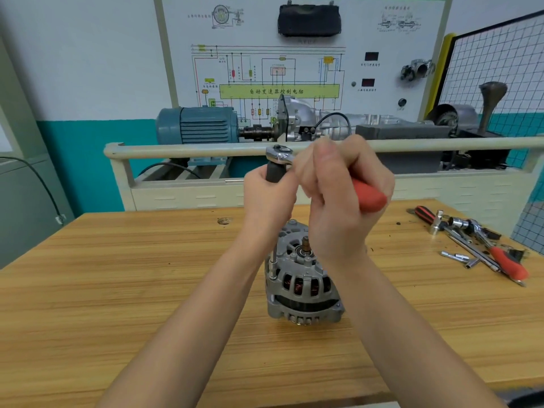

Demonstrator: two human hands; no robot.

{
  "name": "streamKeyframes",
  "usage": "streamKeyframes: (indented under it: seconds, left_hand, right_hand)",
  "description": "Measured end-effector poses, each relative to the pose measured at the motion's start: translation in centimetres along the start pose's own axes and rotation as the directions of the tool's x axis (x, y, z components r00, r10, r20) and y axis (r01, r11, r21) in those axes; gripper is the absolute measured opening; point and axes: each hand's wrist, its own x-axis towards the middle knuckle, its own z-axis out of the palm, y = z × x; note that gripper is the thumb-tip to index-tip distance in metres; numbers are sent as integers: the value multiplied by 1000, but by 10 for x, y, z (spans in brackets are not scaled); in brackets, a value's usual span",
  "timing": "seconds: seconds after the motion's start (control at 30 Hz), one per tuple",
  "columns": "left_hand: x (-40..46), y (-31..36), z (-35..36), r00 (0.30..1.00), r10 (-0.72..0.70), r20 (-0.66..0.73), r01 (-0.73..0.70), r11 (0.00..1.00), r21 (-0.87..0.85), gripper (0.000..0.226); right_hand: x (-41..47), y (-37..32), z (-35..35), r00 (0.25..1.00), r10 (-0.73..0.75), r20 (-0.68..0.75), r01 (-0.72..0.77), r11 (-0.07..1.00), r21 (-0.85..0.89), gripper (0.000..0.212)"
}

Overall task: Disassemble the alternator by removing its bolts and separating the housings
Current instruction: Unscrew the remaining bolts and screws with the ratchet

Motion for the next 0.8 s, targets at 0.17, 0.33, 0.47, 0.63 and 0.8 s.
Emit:
streamKeyframes:
  seconds: [0.17, 0.33, 0.47, 0.63, 0.8]
  left_hand:
    - [6, 0, -15, 976, -65, 207, 81, 994, -74, 38]
    - [16, 3, -20, 932, -79, 354, 113, 991, -76, 34]
    - [19, 5, -19, 842, -172, 512, 268, 956, -119, 37]
    - [15, 3, -12, 956, -146, 256, 168, 983, -69, 45]
    - [8, 0, 0, 996, -79, -48, 78, 997, -18, 38]
  right_hand:
    - [25, 6, -19, 934, 350, -66, -281, 838, 467, 51]
    - [41, 35, -45, 630, 776, -32, -357, 325, 875, 54]
    - [45, 46, -45, 567, 823, -40, -308, 256, 916, 51]
    - [33, 25, -33, 744, 656, -126, -372, 564, 737, 54]
    - [8, 4, -4, 996, 84, 27, -87, 991, 105, 36]
